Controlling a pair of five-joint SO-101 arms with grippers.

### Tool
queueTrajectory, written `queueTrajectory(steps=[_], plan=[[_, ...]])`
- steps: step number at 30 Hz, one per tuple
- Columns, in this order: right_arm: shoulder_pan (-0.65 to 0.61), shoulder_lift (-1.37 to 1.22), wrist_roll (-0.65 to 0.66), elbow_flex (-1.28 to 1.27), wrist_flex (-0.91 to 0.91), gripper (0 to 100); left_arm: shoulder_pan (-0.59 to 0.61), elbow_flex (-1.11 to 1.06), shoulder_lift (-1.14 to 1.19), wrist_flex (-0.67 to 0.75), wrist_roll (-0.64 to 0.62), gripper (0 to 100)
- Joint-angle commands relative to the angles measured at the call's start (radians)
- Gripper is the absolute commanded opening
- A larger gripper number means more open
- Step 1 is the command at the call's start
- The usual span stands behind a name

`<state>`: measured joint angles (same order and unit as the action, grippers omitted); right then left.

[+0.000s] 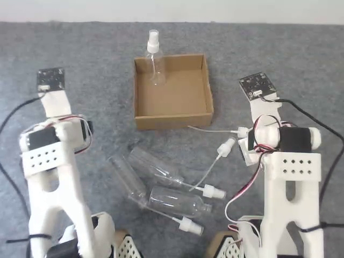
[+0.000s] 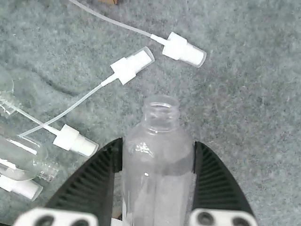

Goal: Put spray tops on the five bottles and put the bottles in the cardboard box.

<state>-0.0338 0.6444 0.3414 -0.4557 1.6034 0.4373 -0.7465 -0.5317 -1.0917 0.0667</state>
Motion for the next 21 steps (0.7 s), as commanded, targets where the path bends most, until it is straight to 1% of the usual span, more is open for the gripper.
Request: queueTrajectory(steps=[1,5,8,11,17,21], plan=[[0.016,0.039,-0.012,0.055,-0.018,10.4,-0.002,0.174,-0.044,-0.114,0.005,18],[0.024,0.097,-0.057,0.055,-0.016,10.4,-0.011,0.278,-0.044,-0.189,0.005,19],[0.065,0.176,-0.068,0.054,-0.016,10.4,-0.06,0.331,-0.044,-0.232,0.008,19],[0.11,0.225,-0.061,0.044,-0.018,10.4,-0.138,0.364,-0.044,-0.269,0.008,19],[0.165,0.298,-0.066,-0.115,-0.157,10.4,-0.336,0.39,-0.043,-0.298,0.009,19],[0.199,0.386,-0.068,-0.199,-0.214,10.4,-0.45,0.386,-0.037,-0.298,0.051,19]])
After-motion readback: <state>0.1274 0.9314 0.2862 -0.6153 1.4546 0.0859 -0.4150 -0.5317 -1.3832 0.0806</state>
